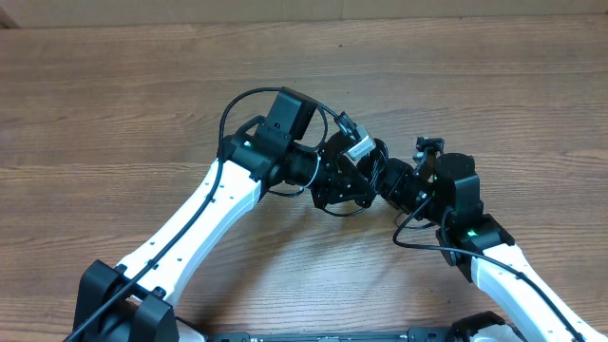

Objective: Untangle cables

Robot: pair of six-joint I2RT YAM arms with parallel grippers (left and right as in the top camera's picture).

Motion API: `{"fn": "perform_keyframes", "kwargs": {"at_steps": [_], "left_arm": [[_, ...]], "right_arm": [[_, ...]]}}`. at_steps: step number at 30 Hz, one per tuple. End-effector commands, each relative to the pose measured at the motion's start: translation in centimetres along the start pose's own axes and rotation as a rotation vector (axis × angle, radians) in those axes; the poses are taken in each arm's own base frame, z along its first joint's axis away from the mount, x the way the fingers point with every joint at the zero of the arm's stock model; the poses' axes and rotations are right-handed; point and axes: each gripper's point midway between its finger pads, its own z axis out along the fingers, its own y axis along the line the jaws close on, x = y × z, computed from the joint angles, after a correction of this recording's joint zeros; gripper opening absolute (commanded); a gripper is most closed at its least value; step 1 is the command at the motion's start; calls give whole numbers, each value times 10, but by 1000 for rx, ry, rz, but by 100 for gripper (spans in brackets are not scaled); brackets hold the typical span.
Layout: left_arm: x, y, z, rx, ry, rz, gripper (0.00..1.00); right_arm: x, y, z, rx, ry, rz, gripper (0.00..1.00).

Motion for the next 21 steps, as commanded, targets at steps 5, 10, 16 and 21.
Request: {"fn": "perform_keyframes", "kwargs": {"at_steps": [5, 10, 16, 21], "left_arm": [[-4, 48, -27, -275, -15, -86, 4], [0, 75, -44, -416, -28, -192, 4], [5, 89, -52, -500, -15, -201, 4], [11, 87, -51, -496, 21, -155, 4]], "right_arm": [[-7, -9, 0, 54, -26, -16, 90], [-2, -17, -1, 86, -6, -19, 100], [2, -22, -1, 105, 7, -11, 100], [4, -19, -1, 89, 25, -11, 100]]}}
